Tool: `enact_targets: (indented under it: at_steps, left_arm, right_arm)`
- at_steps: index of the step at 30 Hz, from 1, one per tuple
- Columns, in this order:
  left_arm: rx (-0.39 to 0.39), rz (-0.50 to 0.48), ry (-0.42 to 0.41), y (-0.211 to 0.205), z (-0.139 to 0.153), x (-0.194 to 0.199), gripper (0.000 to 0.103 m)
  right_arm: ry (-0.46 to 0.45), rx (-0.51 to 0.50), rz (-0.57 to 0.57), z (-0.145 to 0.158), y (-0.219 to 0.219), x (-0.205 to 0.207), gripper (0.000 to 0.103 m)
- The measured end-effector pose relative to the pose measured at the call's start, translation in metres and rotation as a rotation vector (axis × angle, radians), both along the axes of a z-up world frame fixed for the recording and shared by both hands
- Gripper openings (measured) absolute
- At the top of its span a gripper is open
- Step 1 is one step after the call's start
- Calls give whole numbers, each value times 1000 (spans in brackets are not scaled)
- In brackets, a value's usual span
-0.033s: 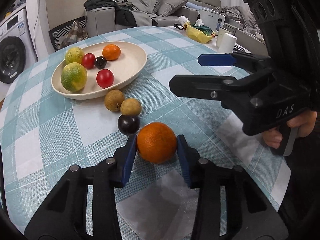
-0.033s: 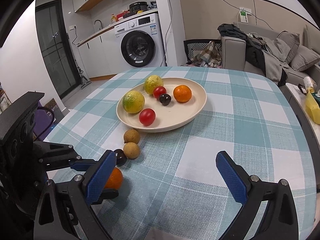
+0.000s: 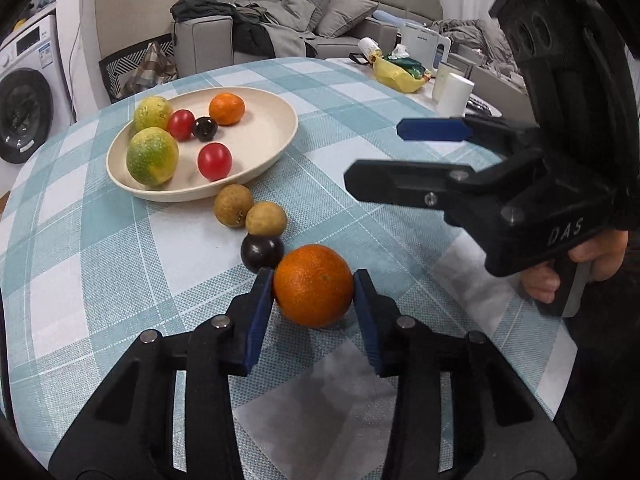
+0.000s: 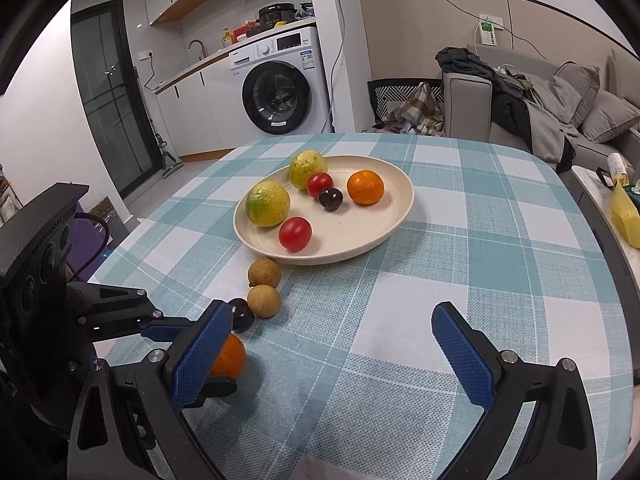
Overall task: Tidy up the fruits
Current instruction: 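Close the left gripper on the large orange while the right moves toward a dark plum, then close the right gripper on the dark plum while the left holds the orange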
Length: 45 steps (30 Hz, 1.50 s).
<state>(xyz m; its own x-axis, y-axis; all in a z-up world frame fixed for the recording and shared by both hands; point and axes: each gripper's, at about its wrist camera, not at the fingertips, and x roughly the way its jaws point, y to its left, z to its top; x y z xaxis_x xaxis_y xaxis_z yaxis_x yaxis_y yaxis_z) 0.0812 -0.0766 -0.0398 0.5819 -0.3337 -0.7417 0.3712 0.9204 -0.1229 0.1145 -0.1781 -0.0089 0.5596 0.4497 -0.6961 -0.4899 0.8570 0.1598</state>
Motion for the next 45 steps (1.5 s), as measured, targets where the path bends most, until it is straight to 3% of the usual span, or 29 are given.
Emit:
enact_targets:
  at_steps: [9,13,18,22,34,45]
  left_arm:
    - [-44,138,-104,37,26,1,37]
    - [-56,208,-135,52,30,4,37]
    - [-73,254,-142,65,30,7,37]
    - [-75,276,-140,70,27,11,37]
    - [-76,302,-144,75,23,13,37]
    - [-79,312,-135,78,20,15,37]
  right_arm:
    - [13,-7,4,-2,2,1,100]
    - [38,-13,20,-6,7,1,85]
    - [63,-30,56,-12,23,1,75]
    - [108,-10,65,-18,32,3,63]
    - [164,-49,133,-33,70,-4,49]
    - [159,-81,110,-36,78,-5,41]
